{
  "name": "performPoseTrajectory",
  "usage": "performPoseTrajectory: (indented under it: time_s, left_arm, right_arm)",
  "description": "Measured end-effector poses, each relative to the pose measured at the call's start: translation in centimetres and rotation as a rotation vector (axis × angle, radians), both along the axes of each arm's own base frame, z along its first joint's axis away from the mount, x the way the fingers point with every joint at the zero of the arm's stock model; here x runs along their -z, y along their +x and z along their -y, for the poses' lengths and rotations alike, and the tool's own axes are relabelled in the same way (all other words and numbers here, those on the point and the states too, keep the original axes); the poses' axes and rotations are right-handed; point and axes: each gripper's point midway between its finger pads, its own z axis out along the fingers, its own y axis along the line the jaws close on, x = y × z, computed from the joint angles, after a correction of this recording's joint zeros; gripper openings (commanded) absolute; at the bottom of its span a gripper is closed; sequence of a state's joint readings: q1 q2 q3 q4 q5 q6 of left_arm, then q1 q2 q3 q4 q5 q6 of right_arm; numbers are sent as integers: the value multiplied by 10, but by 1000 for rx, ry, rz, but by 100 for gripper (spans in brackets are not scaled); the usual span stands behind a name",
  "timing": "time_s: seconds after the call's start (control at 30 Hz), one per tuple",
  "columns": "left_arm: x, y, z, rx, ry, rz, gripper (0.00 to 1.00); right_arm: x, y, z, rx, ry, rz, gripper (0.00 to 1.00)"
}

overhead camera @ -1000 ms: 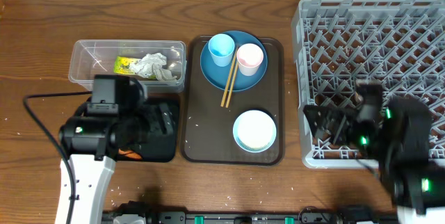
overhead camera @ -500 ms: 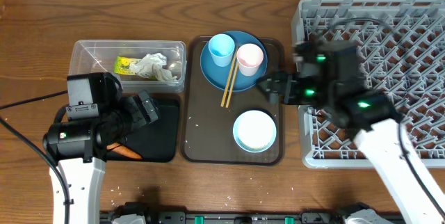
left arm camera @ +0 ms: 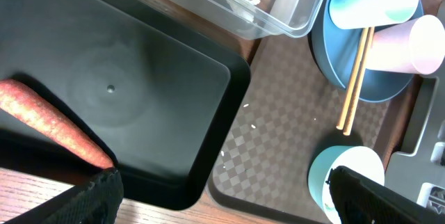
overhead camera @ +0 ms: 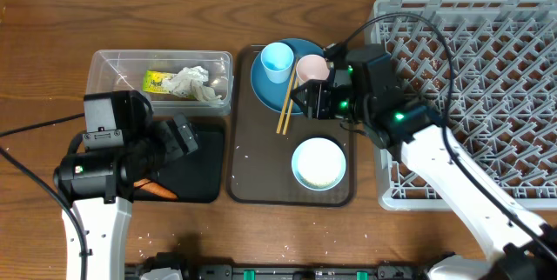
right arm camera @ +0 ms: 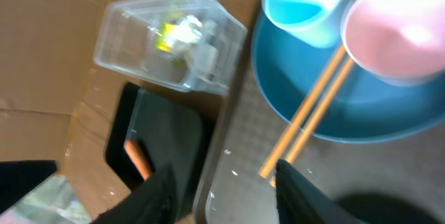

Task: Sort waste into correct bins and load items into the dishwasher rack
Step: 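Move the right gripper left over the chopsticks on the blue plate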

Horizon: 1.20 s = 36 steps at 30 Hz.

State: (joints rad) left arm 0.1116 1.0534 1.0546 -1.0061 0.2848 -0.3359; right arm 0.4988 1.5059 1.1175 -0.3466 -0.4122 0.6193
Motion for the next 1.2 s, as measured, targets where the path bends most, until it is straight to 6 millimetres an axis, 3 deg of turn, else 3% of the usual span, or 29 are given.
performPoseTrajectory:
  time_s: [0.17, 0.33, 0.5, 0.63, 0.8, 1.2]
  left_arm:
    - [0, 0, 0, 0, 0, 0, 97]
    - [0, 0, 0, 0, 0, 0, 97]
    - [0, 0, 0, 0, 0, 0, 97]
    - [0, 0, 0, 0, 0, 0, 97]
    - [0, 0, 0, 0, 0, 0, 97]
    - [0, 0, 0, 0, 0, 0, 97]
  right_arm:
    - [35, -3, 3, 45, -50, -126, 26]
    - [53, -5, 3, 79, -69, -193, 22]
    - [56, -8, 3, 93, -75, -220, 22]
    - [56, -12, -3, 108, -61, -241, 33]
    - [53, -16, -14, 99, -49, -236, 9]
    - [65, -12, -3, 272, -151, -222, 17]
